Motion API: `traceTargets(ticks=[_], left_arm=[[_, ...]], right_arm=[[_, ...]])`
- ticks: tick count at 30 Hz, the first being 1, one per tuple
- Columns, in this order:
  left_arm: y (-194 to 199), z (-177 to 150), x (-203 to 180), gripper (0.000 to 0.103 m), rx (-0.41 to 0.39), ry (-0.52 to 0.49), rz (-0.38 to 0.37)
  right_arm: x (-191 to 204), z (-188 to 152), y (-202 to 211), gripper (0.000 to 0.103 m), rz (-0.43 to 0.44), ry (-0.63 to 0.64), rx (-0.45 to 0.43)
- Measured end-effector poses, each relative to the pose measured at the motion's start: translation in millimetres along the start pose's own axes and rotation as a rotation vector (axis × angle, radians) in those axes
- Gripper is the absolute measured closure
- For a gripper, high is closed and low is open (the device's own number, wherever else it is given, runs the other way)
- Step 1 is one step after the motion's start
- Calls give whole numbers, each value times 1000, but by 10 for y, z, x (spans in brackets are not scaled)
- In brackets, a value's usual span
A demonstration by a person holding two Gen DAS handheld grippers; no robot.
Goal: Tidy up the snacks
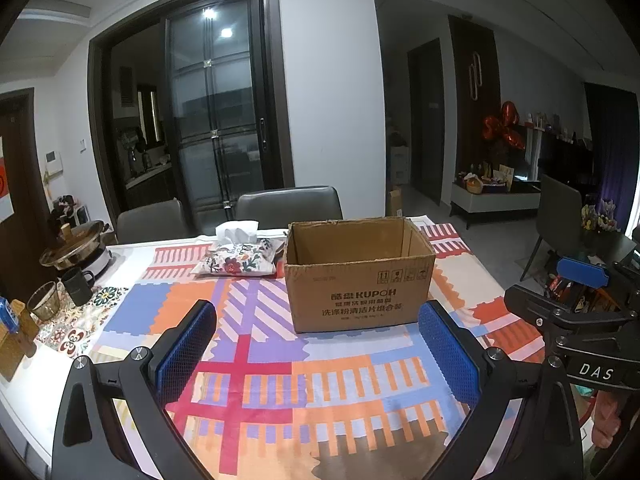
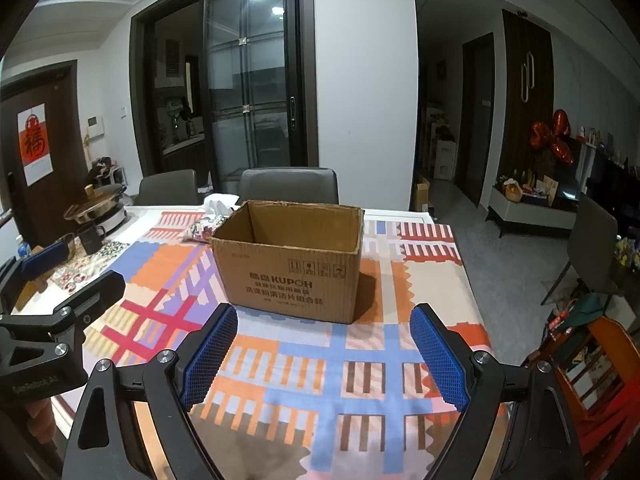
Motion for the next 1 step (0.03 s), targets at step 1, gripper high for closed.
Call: traceTargets(ticks=[1], left_arm=[[-10, -11, 1, 0, 5, 1, -3]], right_arm=[[3, -2, -2, 14, -2, -1, 1]])
Point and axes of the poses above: each gripper's, at about its wrist camera, not at the fingertips, and y roughly against the way its jaws point, x to its left, z to its top, the point moved 10 cm from there along -y, roughly the way its jaws point, and after that the axes turned 15 degrees about -z, right-handed, at the moved point
